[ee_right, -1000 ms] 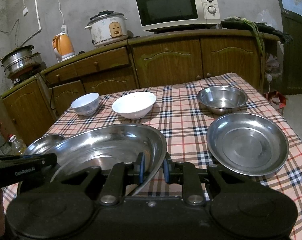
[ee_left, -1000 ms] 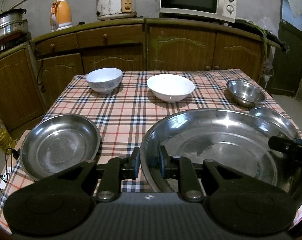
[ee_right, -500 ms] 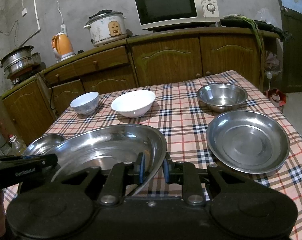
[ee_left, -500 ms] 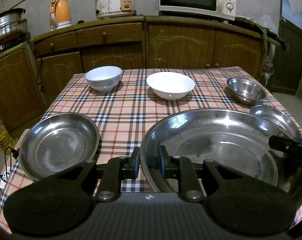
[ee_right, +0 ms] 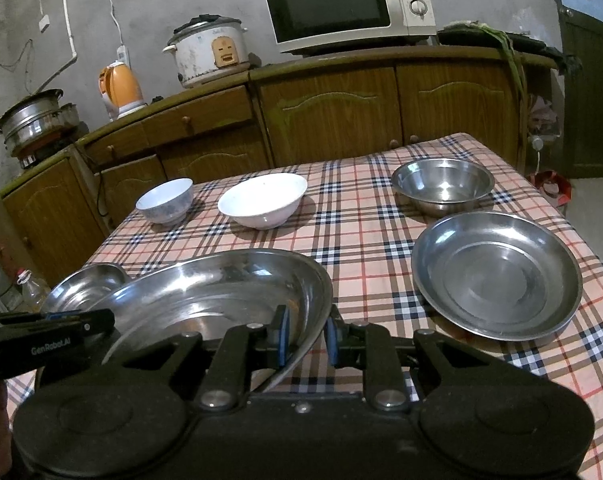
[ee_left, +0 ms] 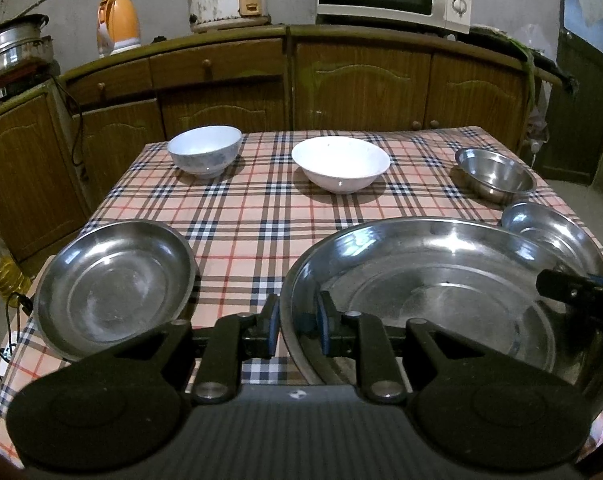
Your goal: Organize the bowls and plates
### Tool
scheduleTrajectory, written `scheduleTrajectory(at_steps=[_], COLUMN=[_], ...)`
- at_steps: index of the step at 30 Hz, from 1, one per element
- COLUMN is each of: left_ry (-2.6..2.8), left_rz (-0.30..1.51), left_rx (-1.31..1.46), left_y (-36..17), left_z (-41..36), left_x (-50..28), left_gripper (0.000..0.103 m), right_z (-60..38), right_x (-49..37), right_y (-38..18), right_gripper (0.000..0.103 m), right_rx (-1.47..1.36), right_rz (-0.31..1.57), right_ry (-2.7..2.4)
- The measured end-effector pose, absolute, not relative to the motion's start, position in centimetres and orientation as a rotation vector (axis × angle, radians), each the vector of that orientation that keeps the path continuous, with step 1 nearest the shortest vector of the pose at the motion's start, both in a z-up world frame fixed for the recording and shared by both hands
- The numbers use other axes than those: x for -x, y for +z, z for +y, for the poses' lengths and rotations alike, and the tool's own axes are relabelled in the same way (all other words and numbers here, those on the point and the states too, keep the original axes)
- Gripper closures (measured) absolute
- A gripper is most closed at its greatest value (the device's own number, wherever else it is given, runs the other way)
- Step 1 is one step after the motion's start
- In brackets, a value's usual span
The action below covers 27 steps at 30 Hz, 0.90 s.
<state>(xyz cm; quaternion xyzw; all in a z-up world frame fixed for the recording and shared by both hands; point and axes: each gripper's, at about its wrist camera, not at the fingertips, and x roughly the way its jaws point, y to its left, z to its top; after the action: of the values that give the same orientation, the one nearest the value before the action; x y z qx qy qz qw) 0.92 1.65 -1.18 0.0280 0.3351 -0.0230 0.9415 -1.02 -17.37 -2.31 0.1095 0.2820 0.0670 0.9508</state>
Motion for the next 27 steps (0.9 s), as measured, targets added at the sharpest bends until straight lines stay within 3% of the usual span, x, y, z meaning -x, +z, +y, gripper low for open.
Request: scheduleTrajectory(at_steps=[27], left_ry=[-0.046], left_rz=[0.71], left_rx=[-0.093], left_y=[-2.6], left_z=[0.9], left_x=[-2.4], left_gripper=[0.082], right_z=[-17.8], right_x=[-0.6], right_y=[-3.8], right_gripper=[0.078], right_rx=[-0.241], right_rz=[0.604], right_ry=[0.126])
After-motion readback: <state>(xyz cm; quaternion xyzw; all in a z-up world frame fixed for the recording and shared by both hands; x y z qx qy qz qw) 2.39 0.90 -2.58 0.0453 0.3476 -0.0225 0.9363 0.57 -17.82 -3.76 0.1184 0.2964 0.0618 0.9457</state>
